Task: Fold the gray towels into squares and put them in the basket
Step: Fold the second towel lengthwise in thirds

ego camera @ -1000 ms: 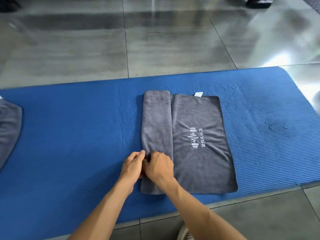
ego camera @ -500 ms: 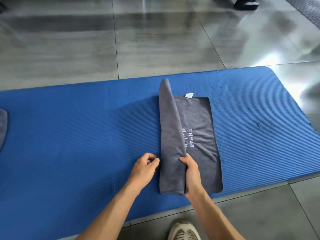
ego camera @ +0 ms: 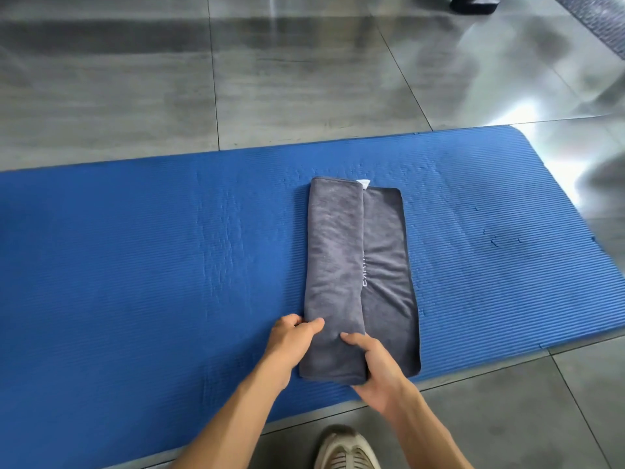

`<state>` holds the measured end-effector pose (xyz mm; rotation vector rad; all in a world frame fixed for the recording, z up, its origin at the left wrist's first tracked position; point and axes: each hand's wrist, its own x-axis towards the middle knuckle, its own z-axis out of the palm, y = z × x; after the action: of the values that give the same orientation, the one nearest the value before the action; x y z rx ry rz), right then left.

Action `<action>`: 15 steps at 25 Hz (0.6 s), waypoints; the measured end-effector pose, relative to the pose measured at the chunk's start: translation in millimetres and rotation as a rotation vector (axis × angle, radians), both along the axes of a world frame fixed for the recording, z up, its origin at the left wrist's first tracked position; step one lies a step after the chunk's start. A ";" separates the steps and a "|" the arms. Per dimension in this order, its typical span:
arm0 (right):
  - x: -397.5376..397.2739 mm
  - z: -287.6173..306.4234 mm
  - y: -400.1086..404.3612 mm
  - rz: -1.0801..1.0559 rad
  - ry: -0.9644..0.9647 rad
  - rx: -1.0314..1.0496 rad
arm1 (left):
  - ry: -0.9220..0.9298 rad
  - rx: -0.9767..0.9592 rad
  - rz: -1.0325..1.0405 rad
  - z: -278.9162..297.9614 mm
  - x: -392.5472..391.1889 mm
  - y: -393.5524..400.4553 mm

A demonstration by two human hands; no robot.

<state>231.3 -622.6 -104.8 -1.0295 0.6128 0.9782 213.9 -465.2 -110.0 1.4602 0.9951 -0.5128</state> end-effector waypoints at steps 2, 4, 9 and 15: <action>-4.0 -3.4 6.5 -0.033 0.027 0.047 | -0.017 -0.027 0.007 1.9 -1.1 3.6; -8.5 -3.8 16.7 -0.057 0.044 0.096 | -0.001 -0.049 -0.008 2.6 -2.9 12.4; -19.0 0.5 82.2 -0.021 0.072 0.104 | 0.006 0.091 -0.142 10.2 -4.2 82.3; -38.9 12.5 146.1 0.376 0.033 -0.009 | 0.024 0.906 -0.320 20.0 0.1 219.0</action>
<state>192.4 -476.5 -92.3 -1.1629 0.4587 1.3232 214.0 -246.2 -90.0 2.4506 1.0719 -0.3030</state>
